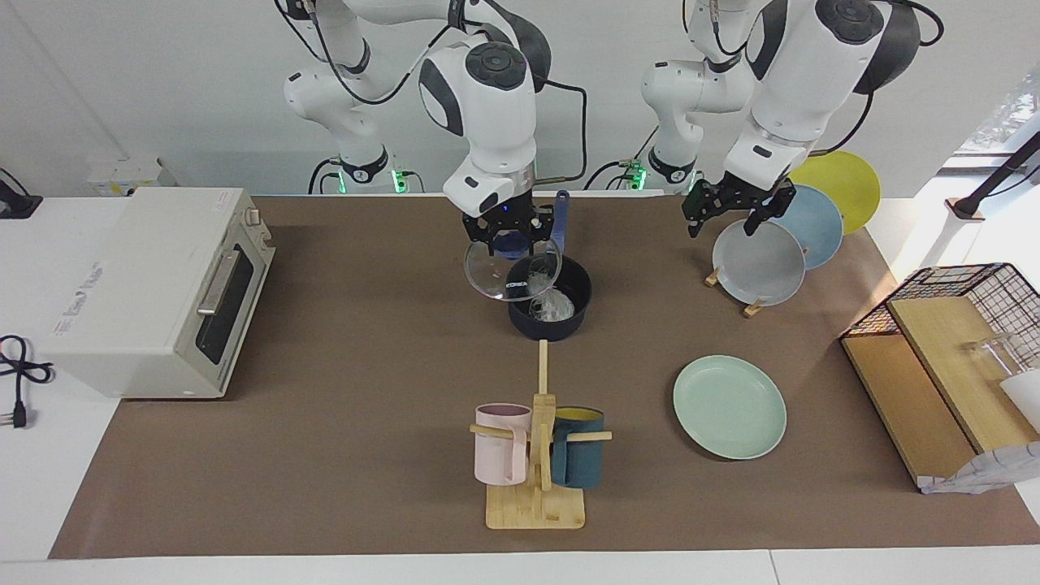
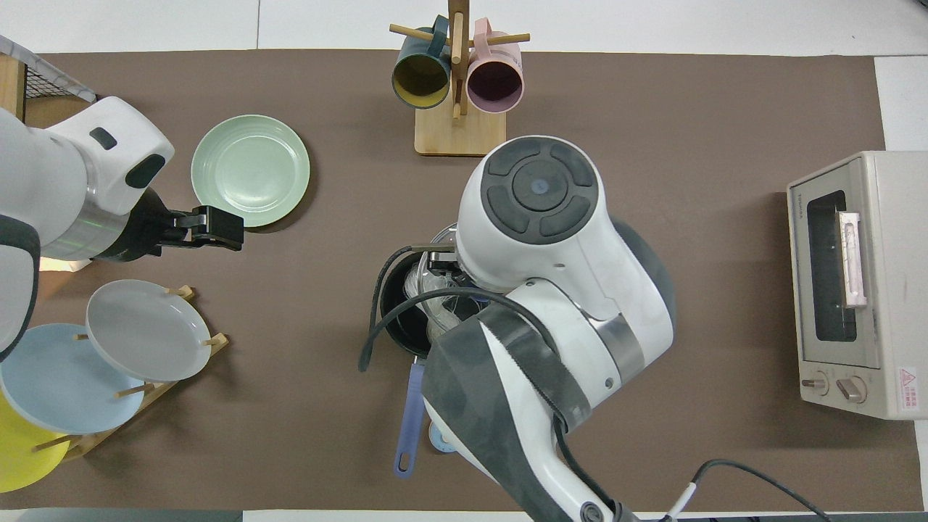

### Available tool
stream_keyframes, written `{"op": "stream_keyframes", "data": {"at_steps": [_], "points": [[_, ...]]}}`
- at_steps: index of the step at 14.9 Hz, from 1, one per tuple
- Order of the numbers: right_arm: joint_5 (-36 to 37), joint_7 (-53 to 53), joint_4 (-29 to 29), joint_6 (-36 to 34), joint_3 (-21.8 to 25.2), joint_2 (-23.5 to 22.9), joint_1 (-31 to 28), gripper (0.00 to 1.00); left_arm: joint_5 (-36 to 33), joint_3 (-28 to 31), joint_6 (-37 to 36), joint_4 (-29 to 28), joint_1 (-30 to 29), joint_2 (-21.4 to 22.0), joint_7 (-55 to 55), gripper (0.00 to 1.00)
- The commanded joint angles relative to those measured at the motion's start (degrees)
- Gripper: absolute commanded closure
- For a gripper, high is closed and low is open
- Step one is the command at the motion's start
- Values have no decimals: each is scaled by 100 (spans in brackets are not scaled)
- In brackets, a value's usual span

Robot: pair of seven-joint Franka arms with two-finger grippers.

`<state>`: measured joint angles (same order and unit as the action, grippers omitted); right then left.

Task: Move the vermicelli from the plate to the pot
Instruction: 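Lower the glass lid onto the black pot with the right gripper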

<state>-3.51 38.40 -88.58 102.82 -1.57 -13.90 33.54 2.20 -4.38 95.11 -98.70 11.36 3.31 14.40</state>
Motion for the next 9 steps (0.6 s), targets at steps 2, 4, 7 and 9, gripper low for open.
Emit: {"op": "stream_keyframes", "data": {"at_steps": [2,4,7,9], "points": [[-62,247,60,150,-1,-147,223,100,-133,-54,-89,-158,-204,179,-131,0],[-62,456,217,124,-1,-445,363,100,-167,-54,-106,-141,-291,197,-140,0],[140,695,658,71,-1,-851,575,100,-168,-115,-211,78,-431,127,-148,0],[140,713,640,124,-1,-886,610,100,-168,-264,-483,464,-625,-39,-148,0]]}}
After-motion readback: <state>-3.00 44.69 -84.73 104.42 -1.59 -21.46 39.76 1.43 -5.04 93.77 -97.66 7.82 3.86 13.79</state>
